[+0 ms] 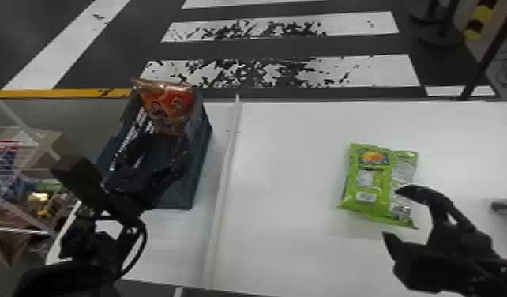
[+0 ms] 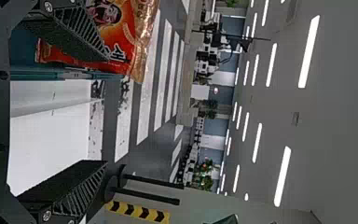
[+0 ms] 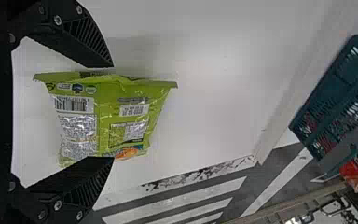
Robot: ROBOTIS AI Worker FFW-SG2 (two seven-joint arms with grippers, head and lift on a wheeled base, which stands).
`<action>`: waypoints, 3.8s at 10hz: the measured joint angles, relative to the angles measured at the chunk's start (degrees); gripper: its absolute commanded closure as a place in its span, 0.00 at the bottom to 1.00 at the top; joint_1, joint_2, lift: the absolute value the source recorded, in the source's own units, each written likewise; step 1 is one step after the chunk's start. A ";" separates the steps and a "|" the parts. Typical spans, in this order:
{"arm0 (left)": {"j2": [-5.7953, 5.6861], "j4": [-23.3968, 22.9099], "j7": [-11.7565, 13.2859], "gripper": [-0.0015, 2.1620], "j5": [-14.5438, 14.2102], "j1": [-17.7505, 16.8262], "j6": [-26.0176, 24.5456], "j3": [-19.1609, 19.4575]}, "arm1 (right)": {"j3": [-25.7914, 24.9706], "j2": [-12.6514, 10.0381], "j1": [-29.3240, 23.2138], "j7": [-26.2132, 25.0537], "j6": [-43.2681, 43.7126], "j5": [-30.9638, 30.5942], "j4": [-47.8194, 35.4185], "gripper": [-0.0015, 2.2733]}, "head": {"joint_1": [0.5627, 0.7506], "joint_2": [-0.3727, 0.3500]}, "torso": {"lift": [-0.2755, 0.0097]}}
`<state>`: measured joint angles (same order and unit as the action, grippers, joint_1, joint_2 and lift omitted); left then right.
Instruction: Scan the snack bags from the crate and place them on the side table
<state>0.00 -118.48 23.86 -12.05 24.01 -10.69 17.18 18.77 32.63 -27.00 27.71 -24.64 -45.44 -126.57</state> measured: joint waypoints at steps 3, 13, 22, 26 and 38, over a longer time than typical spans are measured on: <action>0.00 -0.10 0.05 0.05 -0.23 0.21 0.01 0.30 | -17.12 -8.33 1.06 4.16 1.97 30.02 -1.46 0.48 | 0.70 0.72 | 0.64; 0.00 -1.12 0.05 0.05 -0.31 1.65 -0.12 0.36 | -12.44 -13.82 11.89 1.38 1.50 41.67 17.86 0.99 | 0.70 0.74 | 0.64; 0.00 -1.01 0.05 0.05 -0.32 1.66 -0.03 0.42 | -12.54 -11.40 12.11 11.61 9.55 35.68 25.42 0.99 | 0.70 0.74 | 0.64; 0.00 -0.79 0.05 0.05 -0.34 1.41 0.01 0.22 | -17.14 -10.89 8.37 12.56 10.25 37.88 20.11 0.99 | 0.70 0.70 | 0.64; 0.00 -0.92 0.06 0.05 -0.17 1.20 -0.86 -0.21 | -2.47 -18.13 20.40 6.68 8.09 27.30 29.64 0.99 | 0.70 0.86 | 0.64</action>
<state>0.00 -119.40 23.92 -12.22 25.21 -11.55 16.98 16.30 14.50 -6.60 34.39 -16.54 -18.13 -96.93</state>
